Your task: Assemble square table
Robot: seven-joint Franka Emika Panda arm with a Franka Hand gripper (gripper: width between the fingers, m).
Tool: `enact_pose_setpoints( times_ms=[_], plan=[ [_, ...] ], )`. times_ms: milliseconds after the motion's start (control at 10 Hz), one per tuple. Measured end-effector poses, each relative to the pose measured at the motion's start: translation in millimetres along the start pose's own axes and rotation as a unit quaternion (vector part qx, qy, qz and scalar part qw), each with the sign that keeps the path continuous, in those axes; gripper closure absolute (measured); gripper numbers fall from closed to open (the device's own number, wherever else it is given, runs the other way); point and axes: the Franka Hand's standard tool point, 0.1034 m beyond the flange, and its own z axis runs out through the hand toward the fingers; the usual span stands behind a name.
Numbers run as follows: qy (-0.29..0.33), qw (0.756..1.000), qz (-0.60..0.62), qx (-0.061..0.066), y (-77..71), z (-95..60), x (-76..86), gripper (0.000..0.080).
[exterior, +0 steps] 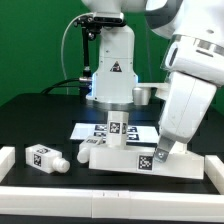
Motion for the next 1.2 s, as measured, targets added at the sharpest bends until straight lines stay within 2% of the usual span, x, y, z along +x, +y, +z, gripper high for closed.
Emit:
enact_pose_setpoints(
  times_ms=[200,400,600,700,800,900,1200],
  plan=[
    [-0.001,1.0,0.003,0.001,-0.4,1.3,-0.7,0.0739],
    [0.0,1.0,-0.002,-0.004,0.7,13.5,8.6,0.0739],
    [-0.002,1.0,-0.007,-0.001,0.4,28.8,14.6,0.0742],
    [0.003,1.0,-0.01,-0.008,1.5,30.3,19.7,0.0742],
    [0.011,1.0,-0.007,-0.027,3.6,26.2,29.2,0.0742],
    [0.011,0.999,0.015,-0.029,1.4,22.7,34.3,0.0742],
    [0.008,0.999,0.014,-0.028,1.5,24.1,31.3,0.0742]
  ],
)
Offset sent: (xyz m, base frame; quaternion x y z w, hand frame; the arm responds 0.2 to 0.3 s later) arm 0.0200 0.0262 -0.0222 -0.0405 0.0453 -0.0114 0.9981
